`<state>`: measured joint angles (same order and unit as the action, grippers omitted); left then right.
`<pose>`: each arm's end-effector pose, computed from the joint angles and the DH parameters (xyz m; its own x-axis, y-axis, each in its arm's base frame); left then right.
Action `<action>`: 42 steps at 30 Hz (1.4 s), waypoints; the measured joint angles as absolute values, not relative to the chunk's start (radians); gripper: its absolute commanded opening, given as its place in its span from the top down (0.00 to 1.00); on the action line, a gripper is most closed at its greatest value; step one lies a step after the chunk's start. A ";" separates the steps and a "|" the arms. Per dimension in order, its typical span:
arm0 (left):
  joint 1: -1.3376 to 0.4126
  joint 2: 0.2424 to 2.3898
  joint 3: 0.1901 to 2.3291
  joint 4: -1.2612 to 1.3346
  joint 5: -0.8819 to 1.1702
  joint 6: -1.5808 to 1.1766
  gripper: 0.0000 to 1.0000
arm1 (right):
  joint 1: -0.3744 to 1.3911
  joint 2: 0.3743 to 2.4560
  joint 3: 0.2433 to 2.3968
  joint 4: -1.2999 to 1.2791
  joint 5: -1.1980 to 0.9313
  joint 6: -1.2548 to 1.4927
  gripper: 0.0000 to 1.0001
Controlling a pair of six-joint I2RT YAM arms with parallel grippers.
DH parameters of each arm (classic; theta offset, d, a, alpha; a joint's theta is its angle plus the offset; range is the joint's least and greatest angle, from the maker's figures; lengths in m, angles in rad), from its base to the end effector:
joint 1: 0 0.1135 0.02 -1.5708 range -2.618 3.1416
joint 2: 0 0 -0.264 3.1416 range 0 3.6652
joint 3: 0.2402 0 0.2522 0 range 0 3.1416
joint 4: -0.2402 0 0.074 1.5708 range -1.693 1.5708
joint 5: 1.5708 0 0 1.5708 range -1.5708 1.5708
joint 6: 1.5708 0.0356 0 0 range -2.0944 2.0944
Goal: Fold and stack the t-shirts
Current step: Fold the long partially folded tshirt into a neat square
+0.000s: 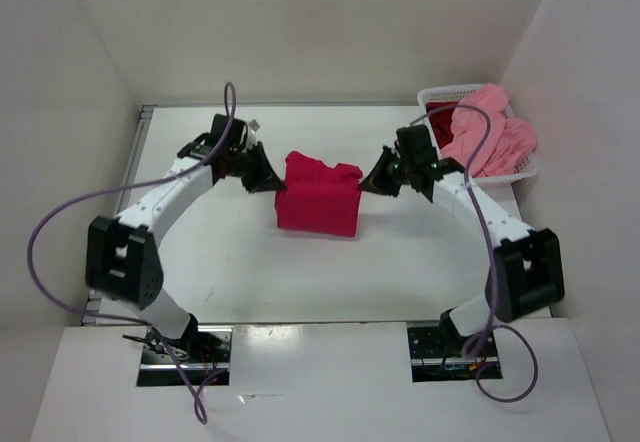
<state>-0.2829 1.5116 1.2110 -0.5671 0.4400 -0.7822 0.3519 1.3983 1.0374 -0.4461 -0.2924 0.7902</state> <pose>0.3077 -0.1052 0.2808 -0.8840 -0.4071 -0.2296 -0.1495 0.7118 -0.6862 0.2779 0.1130 0.2652 -0.8445 0.4147 -0.3388 0.1177 0.7610 0.6379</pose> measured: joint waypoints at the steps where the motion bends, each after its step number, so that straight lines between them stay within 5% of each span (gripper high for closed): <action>1: -0.279 1.573 1.270 -0.545 0.428 -0.781 1.00 | 0.331 1.448 1.093 -0.443 -0.294 0.773 1.00; 13: -0.204 2.185 1.774 -0.461 0.304 -0.799 0.90 | 0.229 2.142 1.718 -0.431 -0.270 0.674 0.98; 17: -0.186 2.200 1.791 -0.421 0.291 -0.840 0.78 | 0.229 2.237 1.823 -0.461 -0.269 0.670 0.91; 22: -0.158 2.200 1.830 -0.383 0.274 -0.868 0.32 | 0.228 2.268 1.940 -0.467 -0.273 0.682 0.59; 27: -0.135 2.158 1.803 -0.337 0.274 -0.839 0.23 | 0.229 2.255 1.990 -0.467 -0.273 0.669 0.48; 29: -0.128 2.089 1.702 -0.303 0.282 -0.814 0.20 | 0.232 2.222 1.948 -0.459 -0.269 0.659 0.53; 30: -0.127 2.048 1.640 -0.285 0.287 -0.809 0.17 | 0.233 2.193 1.911 -0.462 -0.268 0.655 0.65; 31: -0.127 2.006 1.570 -0.264 0.295 -0.799 0.17 | 0.233 2.154 1.862 -0.456 -0.266 0.649 0.91; 32: -0.129 1.969 1.511 -0.253 0.308 -0.787 0.16 | 0.234 2.109 1.804 -0.447 -0.267 0.647 0.99; 36: -0.154 1.933 1.382 -0.216 0.347 -0.739 0.16 | 0.241 1.913 1.591 -0.429 -0.266 0.664 1.00; 42: -0.204 2.046 1.378 -0.184 0.382 -0.704 0.25 | 0.253 1.697 1.423 -0.390 -0.292 0.677 0.79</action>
